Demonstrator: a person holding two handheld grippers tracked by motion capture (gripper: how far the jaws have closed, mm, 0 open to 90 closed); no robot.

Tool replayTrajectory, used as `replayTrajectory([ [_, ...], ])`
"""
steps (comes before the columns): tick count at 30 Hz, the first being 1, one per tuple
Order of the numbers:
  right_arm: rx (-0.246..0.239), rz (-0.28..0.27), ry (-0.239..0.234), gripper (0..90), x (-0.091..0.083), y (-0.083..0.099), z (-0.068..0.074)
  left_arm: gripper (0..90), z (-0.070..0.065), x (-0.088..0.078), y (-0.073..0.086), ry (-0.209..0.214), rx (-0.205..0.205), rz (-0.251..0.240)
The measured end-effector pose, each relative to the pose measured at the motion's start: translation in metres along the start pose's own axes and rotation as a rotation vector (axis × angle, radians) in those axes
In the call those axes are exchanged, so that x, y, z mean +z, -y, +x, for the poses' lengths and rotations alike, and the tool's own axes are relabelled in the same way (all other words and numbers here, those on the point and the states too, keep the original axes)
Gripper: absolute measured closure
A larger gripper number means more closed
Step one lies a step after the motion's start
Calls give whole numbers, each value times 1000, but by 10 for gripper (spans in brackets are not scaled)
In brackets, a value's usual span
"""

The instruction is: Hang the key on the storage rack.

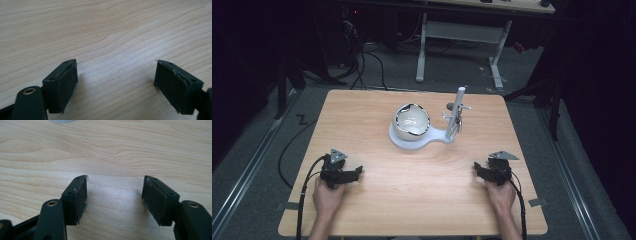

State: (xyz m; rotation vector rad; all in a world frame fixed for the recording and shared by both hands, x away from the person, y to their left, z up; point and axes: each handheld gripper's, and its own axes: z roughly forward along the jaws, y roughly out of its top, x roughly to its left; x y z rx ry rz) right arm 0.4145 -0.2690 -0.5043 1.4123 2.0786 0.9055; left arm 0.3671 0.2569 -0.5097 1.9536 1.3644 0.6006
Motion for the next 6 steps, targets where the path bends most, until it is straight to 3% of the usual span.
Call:
replayTrajectory([
  [6, 0, 0, 6, 368, 0, 0, 1, 191, 0, 0, 0, 0, 0, 1],
])
